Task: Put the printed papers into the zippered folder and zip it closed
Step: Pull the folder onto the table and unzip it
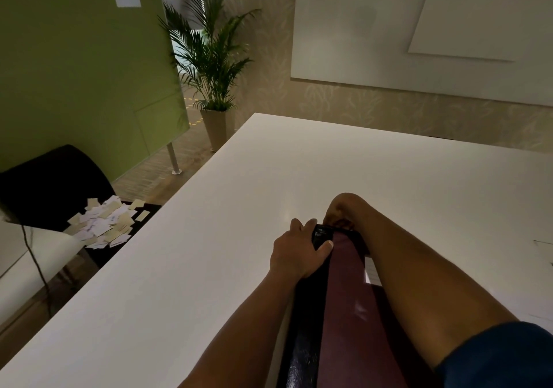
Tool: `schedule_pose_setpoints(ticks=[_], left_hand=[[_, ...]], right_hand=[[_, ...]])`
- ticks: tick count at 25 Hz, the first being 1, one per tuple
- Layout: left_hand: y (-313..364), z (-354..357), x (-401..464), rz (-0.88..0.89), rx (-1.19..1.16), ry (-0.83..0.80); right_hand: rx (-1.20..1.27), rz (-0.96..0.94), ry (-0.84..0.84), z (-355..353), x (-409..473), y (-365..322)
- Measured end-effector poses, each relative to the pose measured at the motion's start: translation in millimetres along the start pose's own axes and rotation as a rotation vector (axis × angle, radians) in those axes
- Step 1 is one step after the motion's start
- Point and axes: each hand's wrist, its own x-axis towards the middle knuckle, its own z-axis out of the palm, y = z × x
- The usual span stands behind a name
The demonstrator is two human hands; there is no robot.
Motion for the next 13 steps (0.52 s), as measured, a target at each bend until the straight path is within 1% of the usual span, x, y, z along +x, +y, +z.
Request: schedule_pose_setpoints(ticks=[4,7,10,13], left_hand=[[-0.4,-0.4,0.6,0.026,0.018,-0.013],[-1.2,-0.9,1.1,0.015,0.022,-0.037],[-2.0,-1.8,1.6,0.012,0.013,-0.057],[-2.4,-1.5,2.7,0.006,-0.003,-0.074]], right_hand=[[0.033,0.006,0.074,6.9,3.3,10.8],[0.058,0.047,0.154,11.5,0.0,28.4],[0.156,0.1,0.287,18.2,1.9,57.6],[0.293,0.144,0.459,29.2,2.1,92.3]])
